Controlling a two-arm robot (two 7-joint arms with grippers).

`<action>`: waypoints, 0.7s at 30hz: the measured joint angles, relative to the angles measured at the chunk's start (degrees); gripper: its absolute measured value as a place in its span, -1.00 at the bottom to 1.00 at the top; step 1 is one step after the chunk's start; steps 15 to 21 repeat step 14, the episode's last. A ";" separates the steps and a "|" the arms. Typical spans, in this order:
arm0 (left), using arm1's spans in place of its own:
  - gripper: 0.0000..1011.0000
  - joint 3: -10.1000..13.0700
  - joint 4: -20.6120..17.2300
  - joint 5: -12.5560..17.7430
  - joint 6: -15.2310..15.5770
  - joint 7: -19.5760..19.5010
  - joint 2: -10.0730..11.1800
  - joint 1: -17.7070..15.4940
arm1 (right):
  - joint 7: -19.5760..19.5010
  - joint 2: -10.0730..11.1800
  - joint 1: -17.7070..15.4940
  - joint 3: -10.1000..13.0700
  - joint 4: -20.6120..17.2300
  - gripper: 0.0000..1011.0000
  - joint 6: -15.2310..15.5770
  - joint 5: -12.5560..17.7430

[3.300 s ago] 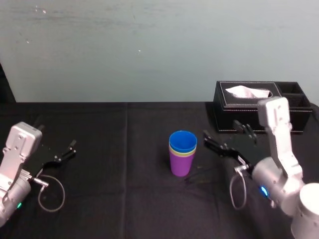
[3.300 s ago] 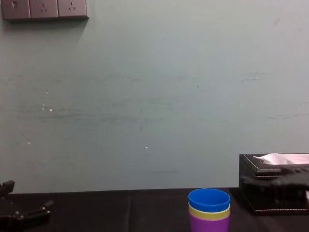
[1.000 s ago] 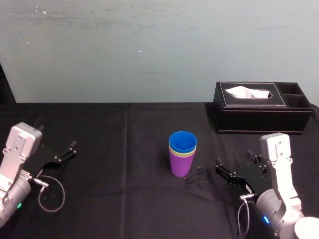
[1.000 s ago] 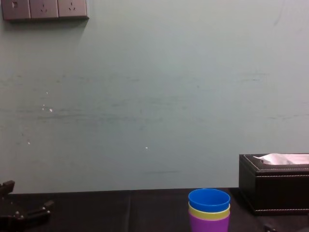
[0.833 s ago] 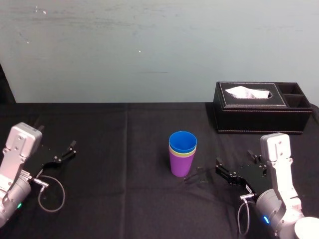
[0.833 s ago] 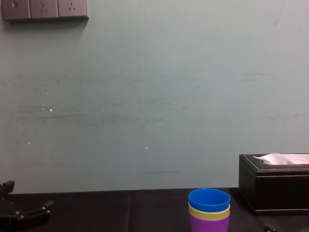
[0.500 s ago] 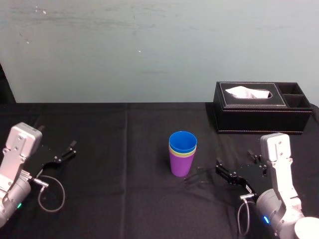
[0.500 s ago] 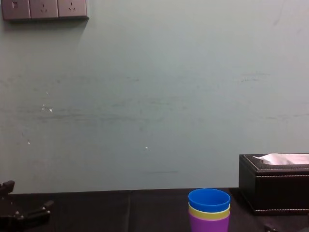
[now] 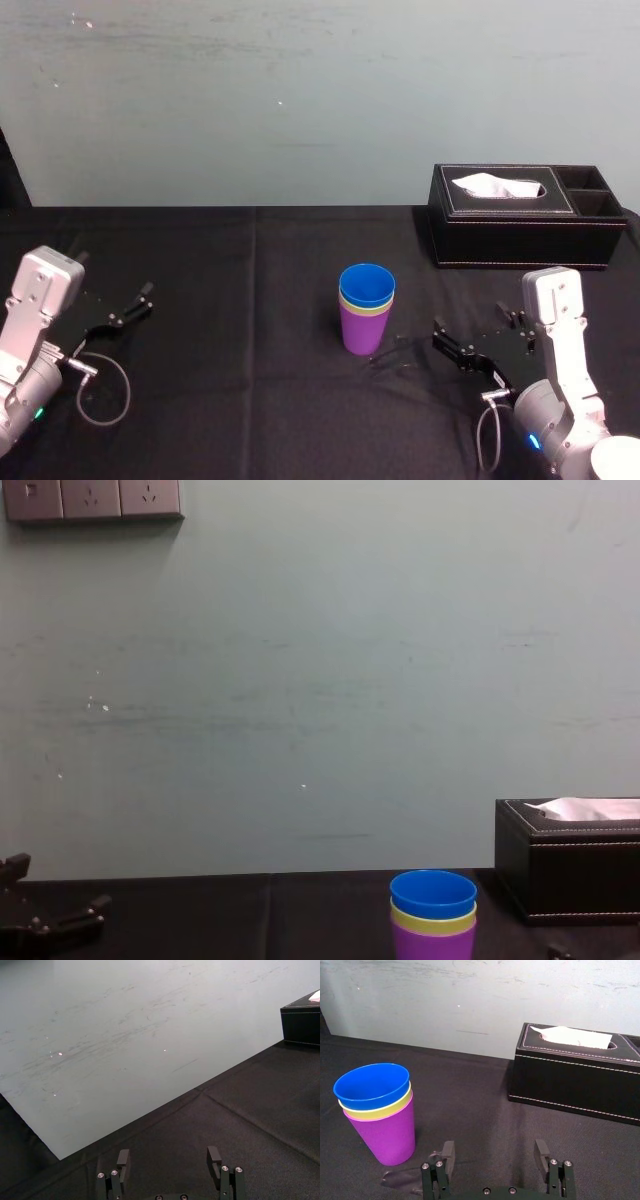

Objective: Stack the three plastic cups sequentially using one hand.

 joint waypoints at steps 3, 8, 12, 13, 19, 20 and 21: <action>0.98 0.00 0.00 0.00 0.00 0.00 0.00 0.00 | 0.00 0.00 0.00 0.00 0.00 0.99 0.00 0.00; 0.98 0.00 0.00 0.00 0.00 0.00 0.00 0.00 | 0.00 0.00 0.00 0.00 0.00 0.99 0.00 0.00; 0.98 0.00 0.00 0.00 0.00 0.00 0.00 0.00 | 0.00 0.00 0.01 0.00 0.00 0.99 0.00 0.00; 0.98 0.00 0.00 0.00 0.00 0.00 0.00 0.00 | 0.00 0.00 0.00 0.00 0.00 0.99 0.00 0.00; 0.98 0.00 0.00 0.00 0.00 0.00 0.00 0.00 | 0.00 0.00 0.00 0.00 0.00 0.99 0.00 0.00; 0.98 0.00 0.00 0.00 0.00 0.00 0.00 0.00 | 0.00 0.00 0.00 0.00 0.00 0.99 0.00 0.00; 0.98 0.00 0.00 0.00 0.00 0.00 0.00 0.00 | 0.00 0.00 0.00 0.00 0.00 0.99 0.00 0.00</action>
